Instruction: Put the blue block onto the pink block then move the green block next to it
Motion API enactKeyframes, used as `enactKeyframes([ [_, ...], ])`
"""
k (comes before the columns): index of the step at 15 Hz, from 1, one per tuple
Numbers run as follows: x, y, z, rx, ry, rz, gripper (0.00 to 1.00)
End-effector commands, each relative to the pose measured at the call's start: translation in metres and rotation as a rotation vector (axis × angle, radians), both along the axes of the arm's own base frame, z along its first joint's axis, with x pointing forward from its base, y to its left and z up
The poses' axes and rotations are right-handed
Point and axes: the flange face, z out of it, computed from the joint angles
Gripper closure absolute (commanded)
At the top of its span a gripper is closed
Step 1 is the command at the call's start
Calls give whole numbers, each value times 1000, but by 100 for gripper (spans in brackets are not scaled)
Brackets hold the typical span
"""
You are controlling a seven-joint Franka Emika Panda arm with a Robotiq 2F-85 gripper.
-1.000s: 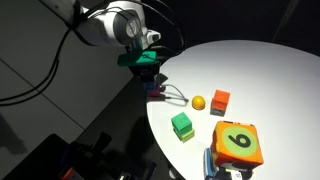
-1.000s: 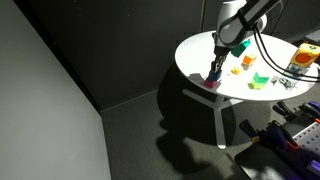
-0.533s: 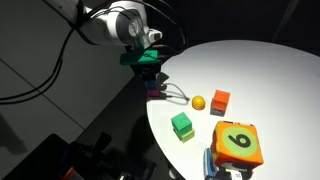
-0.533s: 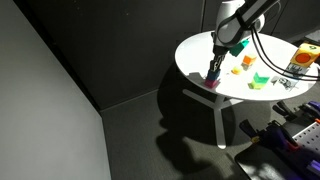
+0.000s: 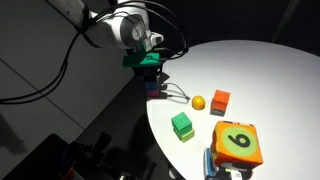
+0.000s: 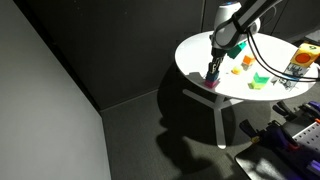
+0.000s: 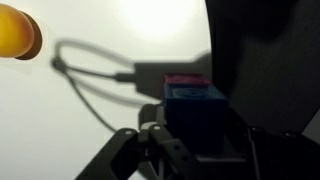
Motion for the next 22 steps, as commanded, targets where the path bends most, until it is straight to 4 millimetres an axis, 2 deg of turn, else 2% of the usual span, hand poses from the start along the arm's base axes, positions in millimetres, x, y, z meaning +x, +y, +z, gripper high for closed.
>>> enactKeyframes([
  [1, 4, 0, 4, 4, 9, 3, 11],
  [3, 2, 2, 8, 12, 6, 9, 0],
  [7, 2, 5, 23, 23, -6, 5, 0],
  [10, 2, -2, 34, 11, -16, -18, 0],
  [16, -1, -35, 53, -35, 1, -122, 0],
  [22, -10, -76, 51, -54, 76, -250, 0],
])
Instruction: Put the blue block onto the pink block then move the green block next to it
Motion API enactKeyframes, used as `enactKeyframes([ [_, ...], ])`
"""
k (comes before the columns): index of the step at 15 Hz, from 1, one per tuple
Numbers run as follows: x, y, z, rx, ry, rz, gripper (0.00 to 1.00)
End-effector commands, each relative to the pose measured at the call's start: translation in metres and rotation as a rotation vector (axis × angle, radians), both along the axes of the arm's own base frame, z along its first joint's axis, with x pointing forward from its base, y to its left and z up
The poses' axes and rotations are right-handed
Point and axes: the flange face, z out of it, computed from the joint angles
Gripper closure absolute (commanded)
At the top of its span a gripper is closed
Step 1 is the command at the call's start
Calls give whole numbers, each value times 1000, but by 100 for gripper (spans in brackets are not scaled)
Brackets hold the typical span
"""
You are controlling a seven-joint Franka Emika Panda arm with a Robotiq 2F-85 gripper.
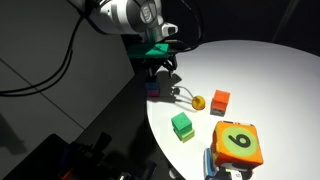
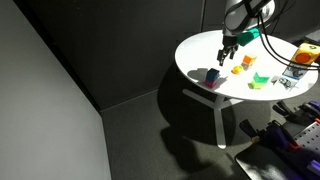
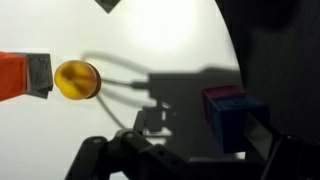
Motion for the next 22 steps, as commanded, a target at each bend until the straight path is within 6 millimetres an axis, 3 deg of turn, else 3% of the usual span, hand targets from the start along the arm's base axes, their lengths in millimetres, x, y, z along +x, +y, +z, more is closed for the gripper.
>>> enactKeyframes([
  [1, -11, -21, 5, -5, 38, -71, 0],
  [6, -28, -52, -12, -17, 47, -131, 0],
  [11, -50, -73, -30, -28, 26, -307, 0],
  [17, -59, -82, -37, -1, 9, -479, 0],
  [22, -56, -82, -42, -5, 21, -466, 0],
])
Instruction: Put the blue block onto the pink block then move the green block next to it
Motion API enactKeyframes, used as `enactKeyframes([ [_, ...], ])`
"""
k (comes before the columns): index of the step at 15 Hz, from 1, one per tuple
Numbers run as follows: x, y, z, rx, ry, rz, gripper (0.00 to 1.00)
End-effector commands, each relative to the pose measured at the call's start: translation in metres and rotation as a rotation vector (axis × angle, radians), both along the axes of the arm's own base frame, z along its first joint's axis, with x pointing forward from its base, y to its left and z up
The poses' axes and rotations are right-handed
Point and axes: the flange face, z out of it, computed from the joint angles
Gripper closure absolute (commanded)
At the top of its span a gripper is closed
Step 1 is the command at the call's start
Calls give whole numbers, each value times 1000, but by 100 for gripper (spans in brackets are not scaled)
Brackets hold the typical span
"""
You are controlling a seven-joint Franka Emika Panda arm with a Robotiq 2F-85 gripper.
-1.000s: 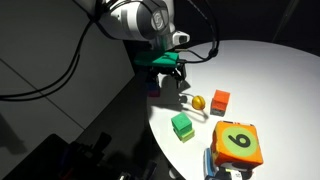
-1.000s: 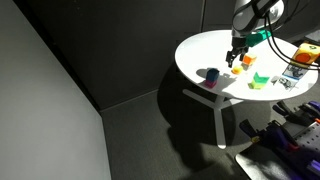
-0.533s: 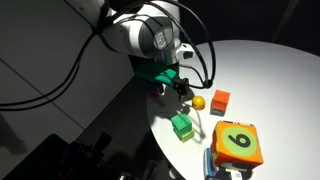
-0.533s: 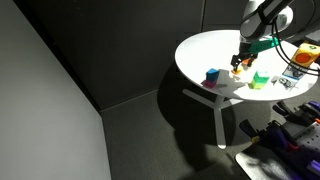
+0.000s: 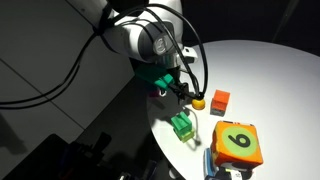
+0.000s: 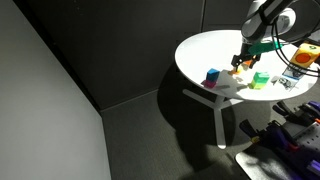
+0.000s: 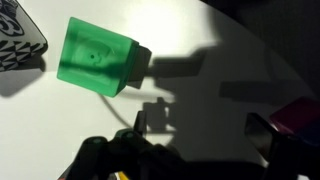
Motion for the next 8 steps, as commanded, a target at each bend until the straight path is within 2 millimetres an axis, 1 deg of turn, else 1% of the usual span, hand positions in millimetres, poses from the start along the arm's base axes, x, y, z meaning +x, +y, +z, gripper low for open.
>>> enactKeyframes([
  [1, 0, 0, 0, 0, 1, -2, 0],
  [7, 0, 0, 0, -1, 1, -8, 0],
  [8, 1, -1, 3, -3, -1, -13, 0],
])
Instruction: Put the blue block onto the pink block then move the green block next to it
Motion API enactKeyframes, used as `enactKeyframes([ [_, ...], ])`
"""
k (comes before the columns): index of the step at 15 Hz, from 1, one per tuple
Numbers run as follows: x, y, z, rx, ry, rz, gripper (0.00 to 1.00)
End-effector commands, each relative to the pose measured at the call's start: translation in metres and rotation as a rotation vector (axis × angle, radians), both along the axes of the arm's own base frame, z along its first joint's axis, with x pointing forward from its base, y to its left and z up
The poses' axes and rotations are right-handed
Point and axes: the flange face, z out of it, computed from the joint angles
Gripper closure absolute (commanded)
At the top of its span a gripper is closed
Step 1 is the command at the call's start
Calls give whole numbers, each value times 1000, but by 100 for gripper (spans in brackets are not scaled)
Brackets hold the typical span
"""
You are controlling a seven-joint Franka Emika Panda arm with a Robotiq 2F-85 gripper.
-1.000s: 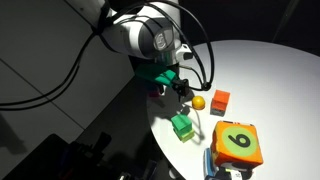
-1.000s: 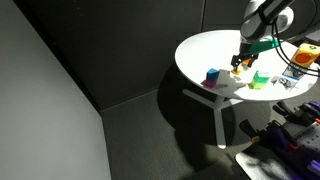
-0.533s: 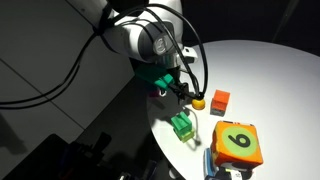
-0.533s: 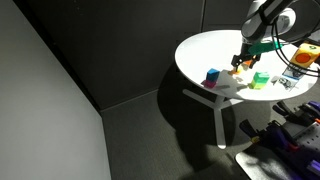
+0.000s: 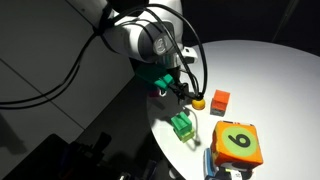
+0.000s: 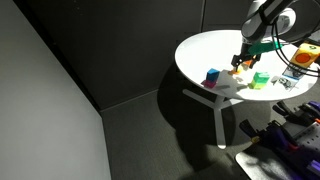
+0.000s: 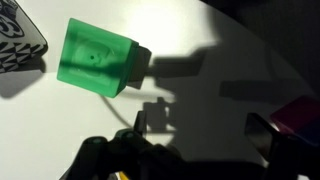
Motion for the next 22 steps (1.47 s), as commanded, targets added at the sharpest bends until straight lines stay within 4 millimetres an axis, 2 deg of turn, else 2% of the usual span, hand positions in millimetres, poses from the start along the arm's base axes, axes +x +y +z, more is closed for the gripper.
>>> enactKeyframes([
  [1, 1, -3, 7, -4, -6, -10, 0],
  [7, -6, -26, 21, -26, -6, -59, 0],
  [16, -35, -47, 37, -43, 15, -166, 0],
  [22, -56, -56, 30, -51, 6, -244, 0],
])
